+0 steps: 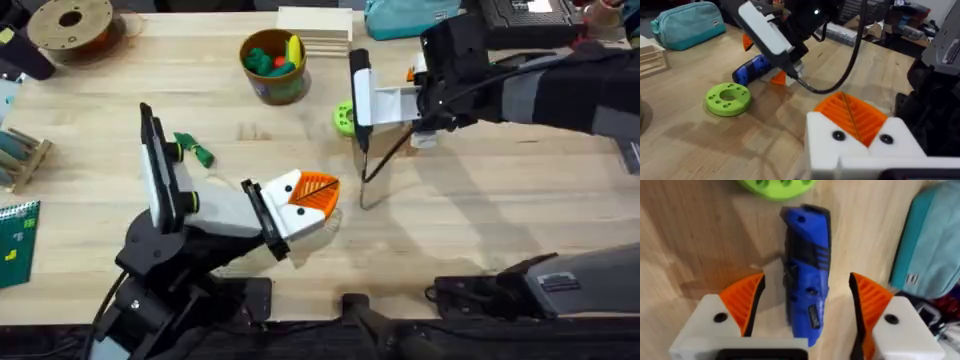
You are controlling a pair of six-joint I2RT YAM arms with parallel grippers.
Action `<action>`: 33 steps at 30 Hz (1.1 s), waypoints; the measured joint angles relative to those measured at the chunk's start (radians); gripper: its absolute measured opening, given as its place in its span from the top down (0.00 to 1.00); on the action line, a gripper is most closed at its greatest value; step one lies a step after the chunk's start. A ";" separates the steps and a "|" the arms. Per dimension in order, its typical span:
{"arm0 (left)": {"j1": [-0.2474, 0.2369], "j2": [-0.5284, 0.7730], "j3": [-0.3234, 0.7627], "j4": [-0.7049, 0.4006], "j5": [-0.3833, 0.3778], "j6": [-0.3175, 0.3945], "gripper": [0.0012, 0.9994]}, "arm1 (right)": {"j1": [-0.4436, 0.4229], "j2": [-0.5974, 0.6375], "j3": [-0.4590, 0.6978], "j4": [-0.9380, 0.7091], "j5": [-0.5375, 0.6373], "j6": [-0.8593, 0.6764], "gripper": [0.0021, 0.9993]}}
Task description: Pick up the gripper from the table and insert it into the empty holder that is missing its gripper. Then pick up a screw, insert it into the mounting hole, and use the screwdriver to tighten it. Finally, clean up the table by picking up the vegetable and placing it into the bucket.
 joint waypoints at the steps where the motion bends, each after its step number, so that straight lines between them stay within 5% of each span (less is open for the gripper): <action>1: 0.000 0.000 0.000 0.000 0.000 0.000 1.00 | 0.000 -0.008 -0.002 -0.006 0.000 0.027 0.03; 7: 0.000 0.000 0.000 0.000 0.000 0.002 0.97 | 0.000 -0.105 -0.010 -0.015 -0.007 0.214 0.03; 13: 0.000 0.000 0.000 0.000 0.000 0.006 0.07 | 0.000 -0.180 0.010 -0.017 -0.010 0.479 0.03; 14: 0.000 0.000 0.000 0.000 0.000 0.006 0.03 | 0.000 -0.190 0.018 -0.017 -0.010 0.536 0.03; 22: 0.000 0.000 0.000 0.016 -0.009 0.006 0.01 | 0.000 -0.274 0.045 -0.015 -0.010 0.858 0.03; 24: 0.000 0.000 0.015 0.071 -0.078 -0.017 0.01 | 0.000 -0.278 0.045 -0.018 -0.010 0.922 0.03; 27: 0.000 0.004 0.104 -0.079 -0.171 -0.054 0.01 | 0.000 -0.278 0.045 -0.018 -0.010 0.962 0.03; 33: 0.000 0.166 0.489 -0.507 -0.397 -0.097 0.01 | 0.025 -0.278 0.046 -0.018 -0.010 0.998 0.03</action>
